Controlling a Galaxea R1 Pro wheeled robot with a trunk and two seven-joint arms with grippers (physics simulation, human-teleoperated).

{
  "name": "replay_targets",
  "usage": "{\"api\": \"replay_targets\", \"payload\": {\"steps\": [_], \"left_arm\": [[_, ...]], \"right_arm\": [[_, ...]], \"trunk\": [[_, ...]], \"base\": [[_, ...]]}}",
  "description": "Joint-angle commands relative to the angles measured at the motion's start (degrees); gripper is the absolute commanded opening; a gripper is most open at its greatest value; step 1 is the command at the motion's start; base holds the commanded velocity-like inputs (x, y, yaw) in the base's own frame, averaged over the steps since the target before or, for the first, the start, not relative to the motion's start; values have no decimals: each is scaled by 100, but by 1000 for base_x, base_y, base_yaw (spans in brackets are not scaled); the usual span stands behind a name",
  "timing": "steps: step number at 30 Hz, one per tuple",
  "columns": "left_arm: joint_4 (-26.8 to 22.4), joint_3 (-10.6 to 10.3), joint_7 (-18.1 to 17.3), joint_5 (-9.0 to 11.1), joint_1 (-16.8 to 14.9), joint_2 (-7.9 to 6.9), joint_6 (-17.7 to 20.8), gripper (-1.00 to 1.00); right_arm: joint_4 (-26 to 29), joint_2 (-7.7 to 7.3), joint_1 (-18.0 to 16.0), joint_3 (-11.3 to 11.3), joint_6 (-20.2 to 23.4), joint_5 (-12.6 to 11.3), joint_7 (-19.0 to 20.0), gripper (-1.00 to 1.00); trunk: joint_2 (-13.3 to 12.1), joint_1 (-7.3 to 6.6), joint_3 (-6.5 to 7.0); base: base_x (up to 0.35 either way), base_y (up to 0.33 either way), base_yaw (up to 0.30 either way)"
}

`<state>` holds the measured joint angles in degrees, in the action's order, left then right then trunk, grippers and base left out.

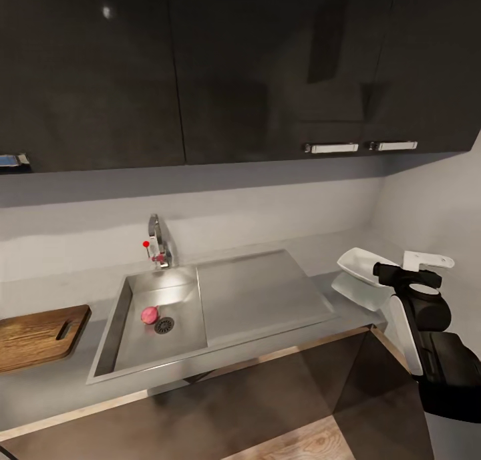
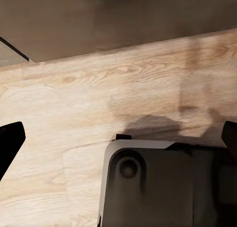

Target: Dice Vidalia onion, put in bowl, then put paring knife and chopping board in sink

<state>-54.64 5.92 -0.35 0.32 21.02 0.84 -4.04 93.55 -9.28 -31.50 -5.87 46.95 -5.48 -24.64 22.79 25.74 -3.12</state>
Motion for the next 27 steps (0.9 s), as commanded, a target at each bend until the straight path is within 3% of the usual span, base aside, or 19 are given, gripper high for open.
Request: {"api": "replay_targets", "payload": {"steps": [1, 13, 27], "left_arm": [[-1, 8, -4, 3, -1, 4, -9, 100], [19, 14, -4, -3, 0, 0, -9, 100], [32, 14, -2, -6, 0, 3, -9, 100]], "right_arm": [[5, -3, -6, 6, 16, -58, -49, 100], [5, 5, -6, 3, 16, -49, -50, 100], [5, 6, -6, -7, 21, -49, -58, 100]], "trunk": [[12, 4, -12], [12, 4, -12], [12, 4, -12]], "base": [[0, 0, 0], [12, 0, 0], [252, -38, 0]]}}
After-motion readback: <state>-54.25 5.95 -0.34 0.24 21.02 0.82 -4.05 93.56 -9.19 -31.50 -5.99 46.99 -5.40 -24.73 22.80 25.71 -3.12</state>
